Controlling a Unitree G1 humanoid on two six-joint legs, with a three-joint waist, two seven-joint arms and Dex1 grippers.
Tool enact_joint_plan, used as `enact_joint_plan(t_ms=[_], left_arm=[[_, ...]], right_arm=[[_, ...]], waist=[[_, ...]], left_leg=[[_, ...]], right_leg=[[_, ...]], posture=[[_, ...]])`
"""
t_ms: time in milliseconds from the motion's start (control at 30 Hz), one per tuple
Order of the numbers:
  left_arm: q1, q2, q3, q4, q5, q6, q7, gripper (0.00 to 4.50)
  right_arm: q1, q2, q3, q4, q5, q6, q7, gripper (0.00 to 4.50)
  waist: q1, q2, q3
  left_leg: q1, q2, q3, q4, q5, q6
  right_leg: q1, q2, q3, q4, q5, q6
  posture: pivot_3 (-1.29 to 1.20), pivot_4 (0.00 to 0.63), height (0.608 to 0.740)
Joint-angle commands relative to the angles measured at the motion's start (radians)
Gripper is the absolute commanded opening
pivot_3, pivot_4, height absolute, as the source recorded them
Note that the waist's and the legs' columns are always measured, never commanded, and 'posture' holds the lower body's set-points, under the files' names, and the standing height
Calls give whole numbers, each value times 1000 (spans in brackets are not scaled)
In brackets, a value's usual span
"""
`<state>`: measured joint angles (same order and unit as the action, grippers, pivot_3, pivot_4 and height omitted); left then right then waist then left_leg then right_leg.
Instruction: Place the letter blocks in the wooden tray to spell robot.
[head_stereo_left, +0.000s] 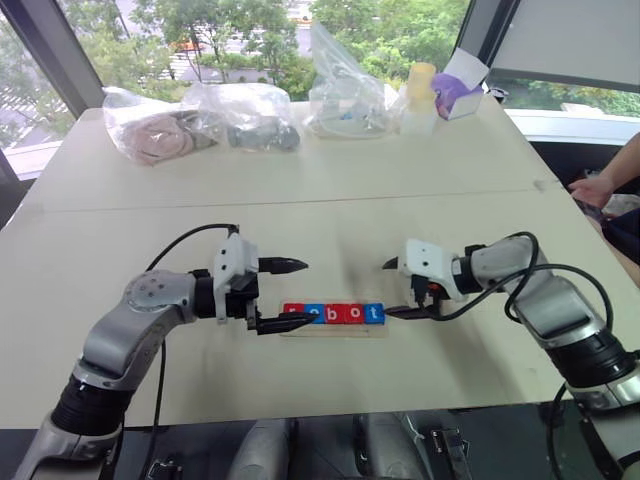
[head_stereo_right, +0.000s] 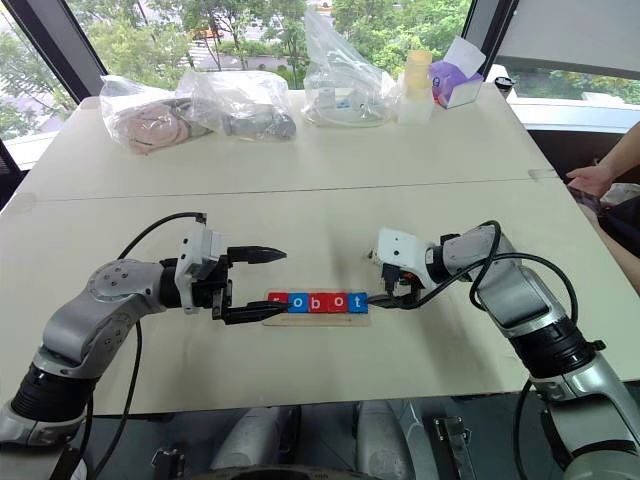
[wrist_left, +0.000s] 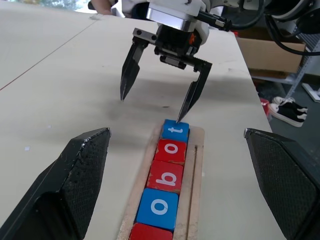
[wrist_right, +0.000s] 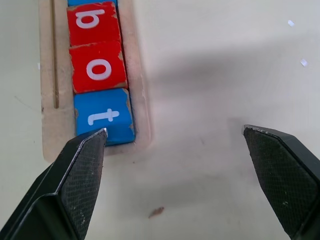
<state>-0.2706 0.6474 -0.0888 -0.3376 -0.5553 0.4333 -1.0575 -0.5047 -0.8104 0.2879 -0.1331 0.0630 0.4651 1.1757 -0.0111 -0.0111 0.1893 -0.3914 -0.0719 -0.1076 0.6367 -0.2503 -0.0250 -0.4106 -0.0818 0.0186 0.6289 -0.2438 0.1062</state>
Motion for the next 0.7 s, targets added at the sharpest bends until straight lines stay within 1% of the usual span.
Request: enact_joint_plan(t_ms=[33,167,500,700], left_arm=[[-2,5,26,-40,-13,-1,7,4500],[-7,3,23,-36,-15,-1,9,4500],[-5,8,24,-43,-18,6,15,4500],[8,26,29,-58,-16,25,17,4500]], right_arm=[[4,-22,-36,-25,15,-11,4,4471],[11,-25,-39,-11,14,-18,-1,4471],[6,12,-14,-13,8,-16,-12,4471],[13,-23,-31,-9,-3,-37,-3,4471]], waist=[[0,0,0],[0,0,0],[0,0,0],[0,0,0]], left_leg=[[0,0,0,0,0,0],[0,0,0,0,0,0],[0,0,0,0,0,0],[0,0,0,0,0,0]], right_leg=[[0,0,0,0,0,0],[0,0,0,0,0,0],[0,0,0,0,0,0],[0,0,0,0,0,0]], posture=[[0,150,740],[0,150,740],[0,150,740],[0,150,740]])
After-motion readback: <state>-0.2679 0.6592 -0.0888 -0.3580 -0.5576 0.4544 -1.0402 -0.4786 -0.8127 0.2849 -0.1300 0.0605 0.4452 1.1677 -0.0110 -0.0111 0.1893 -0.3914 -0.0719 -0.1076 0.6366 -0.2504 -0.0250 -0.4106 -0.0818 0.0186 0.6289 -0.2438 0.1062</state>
